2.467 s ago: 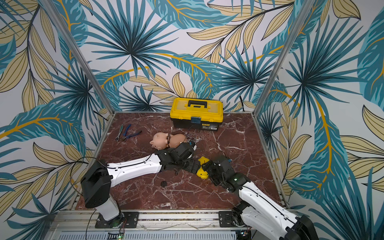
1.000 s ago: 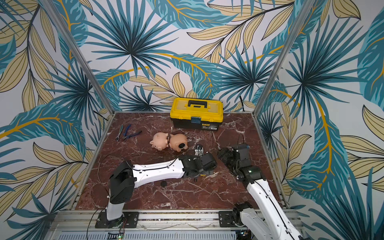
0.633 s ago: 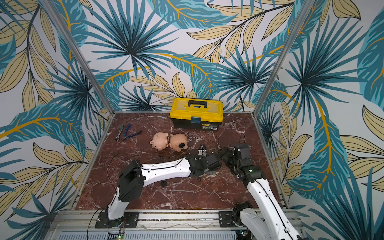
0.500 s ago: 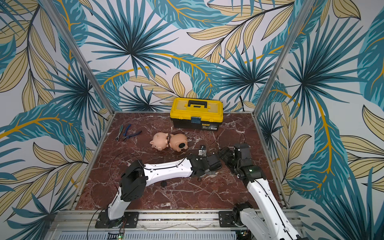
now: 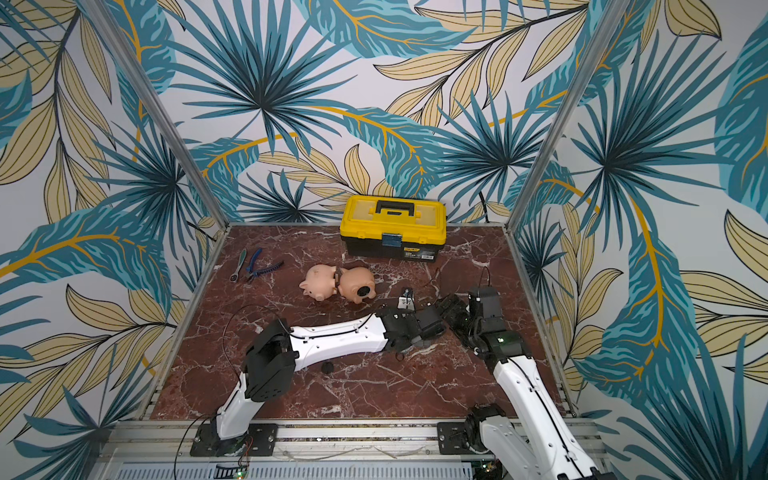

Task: Close piggy banks
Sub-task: Turn over the piggy bank at the center of the board.

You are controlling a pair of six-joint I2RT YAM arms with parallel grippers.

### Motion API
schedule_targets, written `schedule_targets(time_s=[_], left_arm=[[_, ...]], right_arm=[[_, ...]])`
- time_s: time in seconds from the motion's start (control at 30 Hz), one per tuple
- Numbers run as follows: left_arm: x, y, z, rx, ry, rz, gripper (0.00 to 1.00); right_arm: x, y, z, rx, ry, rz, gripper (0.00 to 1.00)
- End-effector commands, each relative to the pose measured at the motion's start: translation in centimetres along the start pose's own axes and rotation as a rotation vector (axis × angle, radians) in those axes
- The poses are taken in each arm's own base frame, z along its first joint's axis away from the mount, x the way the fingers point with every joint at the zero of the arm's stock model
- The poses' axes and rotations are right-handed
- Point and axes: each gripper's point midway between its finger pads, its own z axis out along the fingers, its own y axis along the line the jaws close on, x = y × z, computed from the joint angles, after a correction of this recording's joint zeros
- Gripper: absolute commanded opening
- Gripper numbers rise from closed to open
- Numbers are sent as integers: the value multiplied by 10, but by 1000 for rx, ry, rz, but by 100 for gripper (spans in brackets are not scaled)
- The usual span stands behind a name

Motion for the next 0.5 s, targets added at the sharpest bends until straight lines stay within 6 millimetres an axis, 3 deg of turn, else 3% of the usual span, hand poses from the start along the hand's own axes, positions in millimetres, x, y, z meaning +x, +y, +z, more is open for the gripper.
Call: schedule_targets(time_s=[0.0,0.23,0.47], left_arm=[[-13,-4,-8,10,-24,-2,93],[-16,-4,-13,19,-29,17,78],[-21,8,-19,30,-5,14,77]], right_arm=[[3,-6,6,5,11,2,87],[4,-7,8,7,21,7,87],[5,-7,8,4,28,7,87]])
